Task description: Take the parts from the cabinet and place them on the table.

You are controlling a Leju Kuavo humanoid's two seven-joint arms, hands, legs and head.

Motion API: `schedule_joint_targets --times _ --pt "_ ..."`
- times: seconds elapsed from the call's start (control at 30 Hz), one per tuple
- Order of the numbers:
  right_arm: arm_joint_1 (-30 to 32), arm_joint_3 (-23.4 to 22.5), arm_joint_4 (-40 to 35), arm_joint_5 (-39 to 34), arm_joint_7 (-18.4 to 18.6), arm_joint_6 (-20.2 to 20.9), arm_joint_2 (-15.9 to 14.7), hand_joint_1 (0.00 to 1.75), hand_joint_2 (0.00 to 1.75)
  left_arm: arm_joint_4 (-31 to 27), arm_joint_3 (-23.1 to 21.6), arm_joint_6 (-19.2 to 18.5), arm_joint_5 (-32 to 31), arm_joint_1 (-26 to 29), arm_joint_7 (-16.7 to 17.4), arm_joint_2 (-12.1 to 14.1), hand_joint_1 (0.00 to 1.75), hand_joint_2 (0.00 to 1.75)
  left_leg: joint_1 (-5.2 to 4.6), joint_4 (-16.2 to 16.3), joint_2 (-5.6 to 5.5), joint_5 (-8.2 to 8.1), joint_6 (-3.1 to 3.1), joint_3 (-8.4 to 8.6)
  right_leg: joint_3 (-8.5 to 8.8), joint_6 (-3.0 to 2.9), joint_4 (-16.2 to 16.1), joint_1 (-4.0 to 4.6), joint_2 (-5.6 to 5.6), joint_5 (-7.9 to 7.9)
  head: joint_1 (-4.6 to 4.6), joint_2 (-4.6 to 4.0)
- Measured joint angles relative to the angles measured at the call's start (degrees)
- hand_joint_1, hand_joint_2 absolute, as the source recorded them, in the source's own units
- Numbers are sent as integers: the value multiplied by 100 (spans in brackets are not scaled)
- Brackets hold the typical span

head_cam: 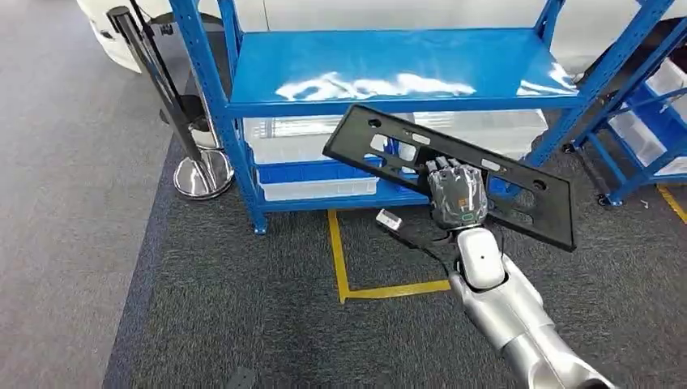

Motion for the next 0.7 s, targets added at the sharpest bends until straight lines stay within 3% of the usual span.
schedule_joint_targets --times 0.03,0.07,0.1,0.13,0.17,0.2,0.23,0.27,0.33,0.37,0.4,0.43,0.5,0.53,0.57,0.6,0.63,0.67,0.7 --pt "1 -2 0 0 -4 0 0 175 175 0 2 0 2 -1 0 0 0 175 -9 1 3 57 6 -78 -52 9 369 0 5 -116 0 0" --pt "2 -11 15 0 7 0 0 175 175 0 4 0 4 1 0 0 0 175 -21 10 2 121 3 -162 -29 10 595 1 6 -49 0 0" --pt "1 -11 33 0 22 0 0 175 175 0 9 0 4 3 0 2 0 175 -29 19 1 176 -5 -241 84 -6 576 2 8 128 0 0" --pt "-1 -11 44 0 44 0 0 175 175 0 15 0 7 6 -2 4 0 175 -37 24 -2 222 -11 -311 301 -32 358 4 8 338 0 0" --pt "-8 -11 46 0 70 0 0 175 175 0 28 -7 7 6 -11 4 0 175 -47 26 -17 268 -24 -378 659 -78 -99 12 12 502 -2 0" --pt "-33 -11 46 0 110 0 0 175 175 0 35 -9 7 5 -46 2 0 175 -50 28 -37 311 -45 -414 1060 -138 -634 37 49 497 0 0" --pt "-62 -11 46 0 157 0 4 175 175 0 35 -13 7 3 -68 -4 0 175 -73 30 -60 346 -86 -470 1398 -188 -1109 60 85 223 -18 0" --pt "-81 -9 48 0 195 -4 13 175 175 0 37 -15 4 -1 -90 -2 0 175 -67 21 -67 403 -118 -463 1451 -157 -1304 60 89 201 -26 0" --pt "-102 -9 72 0 234 -2 7 175 175 0 42 -24 7 -8 -114 0 0 175 -47 -36 -82 503 -188 -473 1404 -202 -1319 102 62 256 -15 0" --pt "-99 -4 79 0 234 -2 9 175 175 0 44 -24 7 11 -114 2 0 175 -81 -66 -131 554 -238 -493 1379 -252 -1378 71 23 332 -9 0" --pt "-105 -2 92 0 236 -2 11 175 175 0 48 -24 7 19 -116 7 0 175 -51 1 -135 468 -252 -562 1368 -281 -1434 35 -50 406 -15 0" --pt "-105 -2 94 0 238 -2 17 175 175 0 50 -22 7 33 -116 7 0 175 -54 188 -102 212 -295 -645 1326 -321 -1462 30 -50 461 -39 0" --pt "-109 -2 98 0 247 -2 20 175 175 0 50 -22 4 34 -122 7 0 175 -6 927 -94 -338 -357 -887 1251 -386 -1450 41 -117 513 -46 0" --pt "-109 0 111 0 247 -2 20 175 175 0 50 -22 4 33 -127 7 0 175 3 1326 -85 -505 -382 -1003 1212 -381 -1437 54 -160 529 -50 0" --pt "-108 0 120 0 247 -2 20 175 175 0 50 -22 2 33 -138 7 0 175 6 1592 -66 -509 -398 -1053 1173 -377 -1413 58 -201 537 -46 0" --pt "-105 0 129 2 247 -2 20 175 175 0 50 -22 0 37 -138 7 0 175 7 1567 -47 -372 -411 -979 1142 -373 -1383 58 -246 539 -50 0" --pt "-103 7 136 0 247 -2 22 175 175 0 50 -22 -2 40 -138 7 0 175 7 1281 -25 -203 -408 -769 1116 -369 -1350 57 -288 537 -48 0" --pt "-104 9 136 0 247 -2 22 175 175 0 50 -20 -4 40 -138 7 0 175 6 831 14 -18 -392 -475 1103 -358 -1321 57 -332 528 -48 0" --pt "-107 9 136 0 249 -2 24 175 175 0 50 -17 -9 36 -140 7 0 175 -5 302 125 132 -351 -155 1101 -335 -1286 63 -376 507 -50 0"
